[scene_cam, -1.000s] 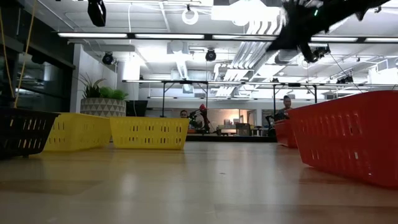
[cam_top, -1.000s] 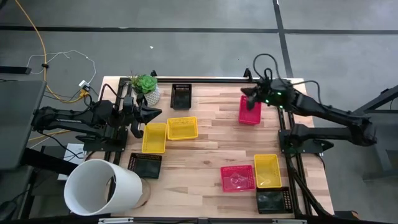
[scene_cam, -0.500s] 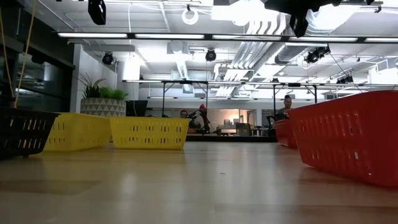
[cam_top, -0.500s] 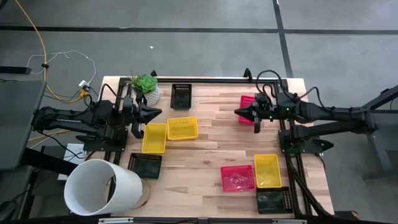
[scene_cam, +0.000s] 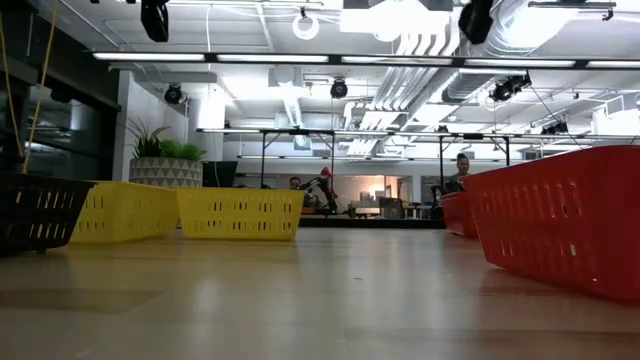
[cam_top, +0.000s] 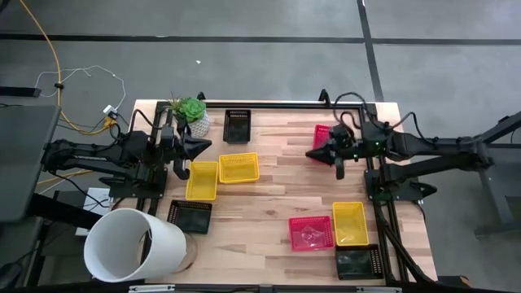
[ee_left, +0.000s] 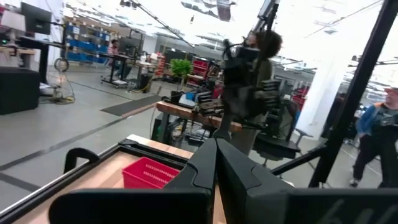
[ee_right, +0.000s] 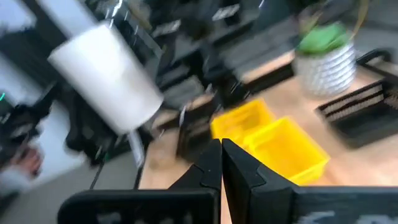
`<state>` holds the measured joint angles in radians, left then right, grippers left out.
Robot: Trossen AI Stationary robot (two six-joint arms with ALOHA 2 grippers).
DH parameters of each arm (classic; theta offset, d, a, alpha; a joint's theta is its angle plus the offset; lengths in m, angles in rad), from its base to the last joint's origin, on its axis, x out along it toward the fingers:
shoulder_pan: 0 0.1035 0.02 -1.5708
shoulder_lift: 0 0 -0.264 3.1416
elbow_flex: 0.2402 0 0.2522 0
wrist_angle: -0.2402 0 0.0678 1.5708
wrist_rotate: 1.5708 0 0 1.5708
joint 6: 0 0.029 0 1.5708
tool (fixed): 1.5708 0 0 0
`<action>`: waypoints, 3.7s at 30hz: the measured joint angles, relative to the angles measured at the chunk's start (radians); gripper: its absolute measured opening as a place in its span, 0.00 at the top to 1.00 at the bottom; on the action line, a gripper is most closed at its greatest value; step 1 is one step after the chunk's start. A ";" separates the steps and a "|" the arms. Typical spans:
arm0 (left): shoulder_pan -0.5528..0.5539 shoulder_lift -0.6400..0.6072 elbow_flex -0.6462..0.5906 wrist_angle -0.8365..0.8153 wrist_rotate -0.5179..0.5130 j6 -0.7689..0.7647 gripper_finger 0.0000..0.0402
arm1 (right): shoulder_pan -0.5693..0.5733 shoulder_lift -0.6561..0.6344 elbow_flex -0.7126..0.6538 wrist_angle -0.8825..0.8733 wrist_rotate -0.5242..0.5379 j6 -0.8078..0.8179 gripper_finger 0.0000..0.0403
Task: Stack baskets by color
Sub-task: Stack the red bin on top of the red bin
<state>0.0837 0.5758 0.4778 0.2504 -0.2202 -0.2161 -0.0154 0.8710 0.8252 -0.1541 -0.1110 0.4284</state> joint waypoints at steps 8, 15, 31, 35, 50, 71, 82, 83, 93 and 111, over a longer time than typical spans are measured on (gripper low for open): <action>0.000 0.000 0.000 0.000 -0.001 -0.042 1.00 | 0.139 0.242 0.301 -0.532 -0.012 -0.123 0.88; 0.000 0.000 0.000 0.000 -0.001 -0.043 1.00 | 0.276 0.410 0.326 -0.765 -0.061 -0.164 0.57; 0.000 0.000 0.000 0.000 0.000 -0.043 1.00 | 0.424 0.691 0.167 -0.646 0.005 -0.115 0.41; 0.000 0.000 0.000 0.000 0.000 -0.043 1.00 | 0.434 0.721 0.147 -0.628 -0.003 -0.113 0.41; 0.000 0.000 0.000 -0.002 -0.001 -0.042 1.00 | 0.434 0.769 0.141 -0.610 0.002 -0.110 0.96; 0.000 0.000 0.000 -0.004 -0.017 -0.016 1.00 | 0.019 0.072 0.142 -0.801 0.572 0.498 1.00; 0.001 0.000 0.000 -0.004 -0.035 -0.016 1.00 | -0.090 0.065 0.142 -1.121 0.608 1.030 1.00; 0.001 0.000 0.000 -0.004 -0.035 -0.016 1.00 | -0.100 0.068 0.142 -1.121 0.596 1.028 1.00; 0.001 0.000 0.000 -0.007 -0.038 -0.016 1.00 | -0.227 0.024 -0.111 -0.791 0.420 0.940 1.00; 0.001 0.000 0.000 -0.007 -0.057 -0.016 1.00 | -0.341 0.021 -0.166 -0.767 0.342 0.870 1.00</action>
<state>0.0845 0.5762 0.4778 0.2432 -0.2771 -0.2321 -0.3561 0.8923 0.6589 -0.9213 0.2307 1.2986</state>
